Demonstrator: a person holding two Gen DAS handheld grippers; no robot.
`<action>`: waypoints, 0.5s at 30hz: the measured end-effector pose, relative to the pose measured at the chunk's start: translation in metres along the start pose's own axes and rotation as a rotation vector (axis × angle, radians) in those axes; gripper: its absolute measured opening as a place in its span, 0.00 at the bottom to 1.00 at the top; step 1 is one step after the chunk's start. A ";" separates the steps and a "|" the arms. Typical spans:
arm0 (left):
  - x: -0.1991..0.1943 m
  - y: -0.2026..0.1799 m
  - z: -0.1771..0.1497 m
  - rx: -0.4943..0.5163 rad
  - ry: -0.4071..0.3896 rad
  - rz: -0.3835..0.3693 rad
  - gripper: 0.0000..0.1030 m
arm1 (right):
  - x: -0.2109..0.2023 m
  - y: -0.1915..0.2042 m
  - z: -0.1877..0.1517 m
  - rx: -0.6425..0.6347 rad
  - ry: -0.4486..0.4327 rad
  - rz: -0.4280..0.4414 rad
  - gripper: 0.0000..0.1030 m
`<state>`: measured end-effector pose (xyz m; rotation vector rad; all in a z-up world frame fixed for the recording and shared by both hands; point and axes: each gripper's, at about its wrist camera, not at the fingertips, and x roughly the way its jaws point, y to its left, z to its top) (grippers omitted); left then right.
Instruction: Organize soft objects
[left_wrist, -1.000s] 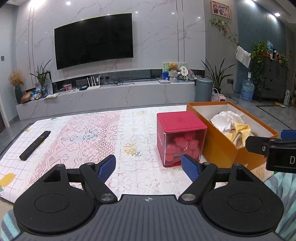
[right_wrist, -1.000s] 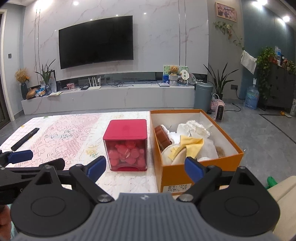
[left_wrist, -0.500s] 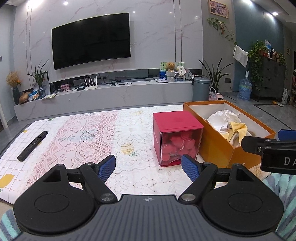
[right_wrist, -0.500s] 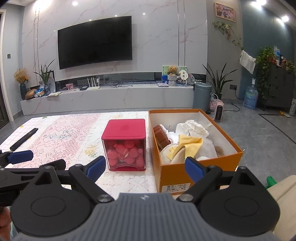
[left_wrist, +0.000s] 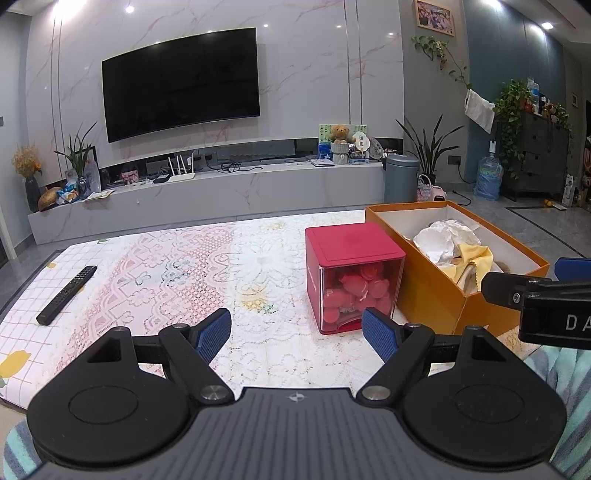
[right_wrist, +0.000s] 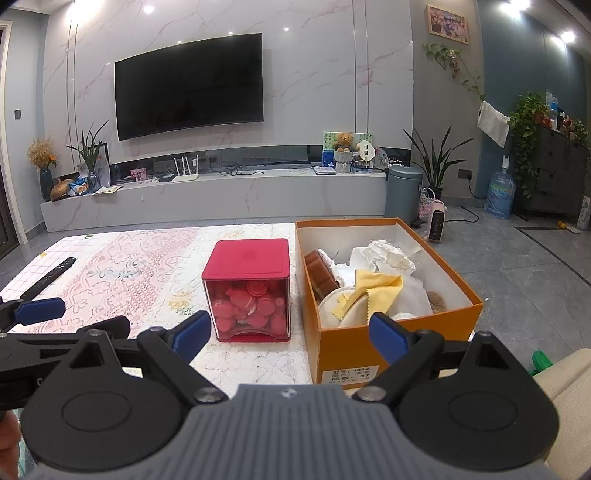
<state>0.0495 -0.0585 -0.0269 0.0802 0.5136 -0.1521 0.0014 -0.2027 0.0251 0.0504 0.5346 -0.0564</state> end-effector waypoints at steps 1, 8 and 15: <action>0.000 0.000 0.000 -0.001 0.001 0.000 0.92 | 0.000 0.000 0.000 0.000 0.001 0.001 0.88; 0.000 0.001 0.001 0.000 0.001 0.003 0.92 | 0.001 -0.001 0.001 0.000 0.002 0.001 0.88; -0.001 0.002 0.002 0.000 0.001 0.002 0.92 | 0.000 0.000 0.000 -0.001 0.001 0.001 0.88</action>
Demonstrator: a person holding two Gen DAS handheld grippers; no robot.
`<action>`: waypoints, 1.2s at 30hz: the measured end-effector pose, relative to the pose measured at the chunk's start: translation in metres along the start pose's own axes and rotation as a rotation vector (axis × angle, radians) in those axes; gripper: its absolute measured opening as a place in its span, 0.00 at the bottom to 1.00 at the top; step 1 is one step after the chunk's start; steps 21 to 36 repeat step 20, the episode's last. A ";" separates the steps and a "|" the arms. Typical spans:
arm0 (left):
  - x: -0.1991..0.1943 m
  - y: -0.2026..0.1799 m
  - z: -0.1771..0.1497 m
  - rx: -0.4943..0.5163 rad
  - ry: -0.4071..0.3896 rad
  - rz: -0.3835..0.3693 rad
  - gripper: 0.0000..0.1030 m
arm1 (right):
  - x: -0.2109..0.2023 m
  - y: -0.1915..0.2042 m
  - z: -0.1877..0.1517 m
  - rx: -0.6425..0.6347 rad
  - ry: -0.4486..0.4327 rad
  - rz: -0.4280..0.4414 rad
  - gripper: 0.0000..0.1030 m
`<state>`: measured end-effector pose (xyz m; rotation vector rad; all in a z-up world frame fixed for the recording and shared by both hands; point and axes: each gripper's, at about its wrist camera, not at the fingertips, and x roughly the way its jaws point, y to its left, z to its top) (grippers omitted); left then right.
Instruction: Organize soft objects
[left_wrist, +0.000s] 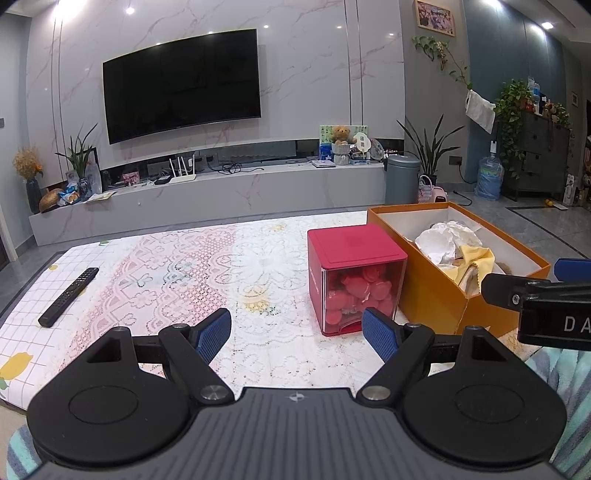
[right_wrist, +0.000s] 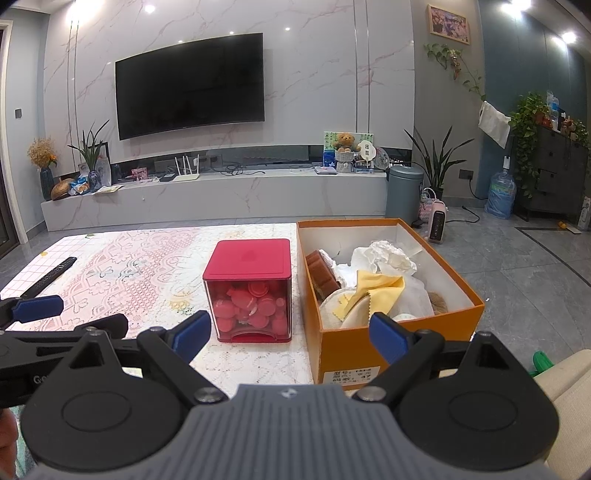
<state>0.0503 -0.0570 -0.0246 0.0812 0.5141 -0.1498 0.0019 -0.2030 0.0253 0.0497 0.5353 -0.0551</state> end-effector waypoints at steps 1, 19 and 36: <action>0.000 0.000 0.000 -0.001 0.001 0.000 0.92 | 0.000 0.000 0.000 0.000 0.000 0.000 0.88; -0.001 0.004 0.002 -0.005 0.002 0.001 0.92 | 0.002 0.000 -0.001 0.002 0.006 0.002 0.88; 0.000 0.005 0.003 -0.005 0.002 0.001 0.92 | 0.003 0.000 -0.001 0.002 0.007 0.002 0.89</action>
